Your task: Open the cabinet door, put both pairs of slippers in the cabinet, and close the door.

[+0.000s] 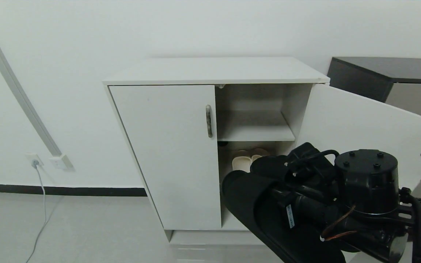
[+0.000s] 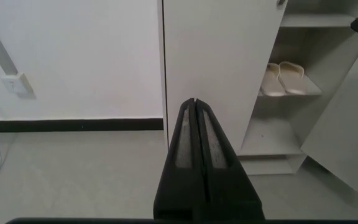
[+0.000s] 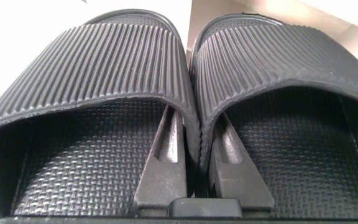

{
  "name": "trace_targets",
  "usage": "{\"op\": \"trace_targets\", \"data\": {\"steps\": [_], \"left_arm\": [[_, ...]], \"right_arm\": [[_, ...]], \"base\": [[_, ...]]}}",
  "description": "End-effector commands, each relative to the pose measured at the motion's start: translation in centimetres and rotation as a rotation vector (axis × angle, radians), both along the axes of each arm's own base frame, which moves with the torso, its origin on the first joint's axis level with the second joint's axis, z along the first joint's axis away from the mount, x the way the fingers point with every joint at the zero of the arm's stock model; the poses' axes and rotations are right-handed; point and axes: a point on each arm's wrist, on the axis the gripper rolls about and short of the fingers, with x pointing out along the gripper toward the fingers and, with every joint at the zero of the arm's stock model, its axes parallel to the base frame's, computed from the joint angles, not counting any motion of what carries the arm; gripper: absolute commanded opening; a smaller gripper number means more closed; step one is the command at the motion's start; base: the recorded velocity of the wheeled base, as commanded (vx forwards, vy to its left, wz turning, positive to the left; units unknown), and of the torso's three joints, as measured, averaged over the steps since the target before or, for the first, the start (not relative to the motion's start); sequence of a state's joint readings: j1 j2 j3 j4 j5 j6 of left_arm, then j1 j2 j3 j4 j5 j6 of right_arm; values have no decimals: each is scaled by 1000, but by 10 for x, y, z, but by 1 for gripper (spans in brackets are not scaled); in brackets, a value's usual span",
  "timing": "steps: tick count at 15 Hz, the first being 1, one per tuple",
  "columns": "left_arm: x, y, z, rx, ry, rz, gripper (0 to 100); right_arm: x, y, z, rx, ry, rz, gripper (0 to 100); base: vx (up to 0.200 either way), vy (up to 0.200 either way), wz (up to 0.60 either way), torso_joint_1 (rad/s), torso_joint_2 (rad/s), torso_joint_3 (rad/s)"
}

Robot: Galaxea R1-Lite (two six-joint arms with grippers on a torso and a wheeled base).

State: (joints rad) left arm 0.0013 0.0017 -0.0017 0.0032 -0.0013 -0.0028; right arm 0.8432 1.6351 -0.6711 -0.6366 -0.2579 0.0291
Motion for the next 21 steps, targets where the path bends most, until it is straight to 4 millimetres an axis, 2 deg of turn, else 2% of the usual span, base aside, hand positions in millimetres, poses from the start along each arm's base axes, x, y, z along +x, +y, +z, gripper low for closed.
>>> {"op": "trace_targets", "data": {"steps": [1,8,21], "left_arm": [[0,0,0,0,0,0,0],[0,0,0,0,0,0,0],[0,0,0,1,0,-2,0]], "right_arm": [[-1,1,-1,-2,2,4,0],[-1,2,-4,-9,7,5,0],[1,5,-7,-4,4,10,0]], "base": [[0,0,0,-85,456,369],[0,0,0,-32,400,371],[0,0,0,0,15,14]]}}
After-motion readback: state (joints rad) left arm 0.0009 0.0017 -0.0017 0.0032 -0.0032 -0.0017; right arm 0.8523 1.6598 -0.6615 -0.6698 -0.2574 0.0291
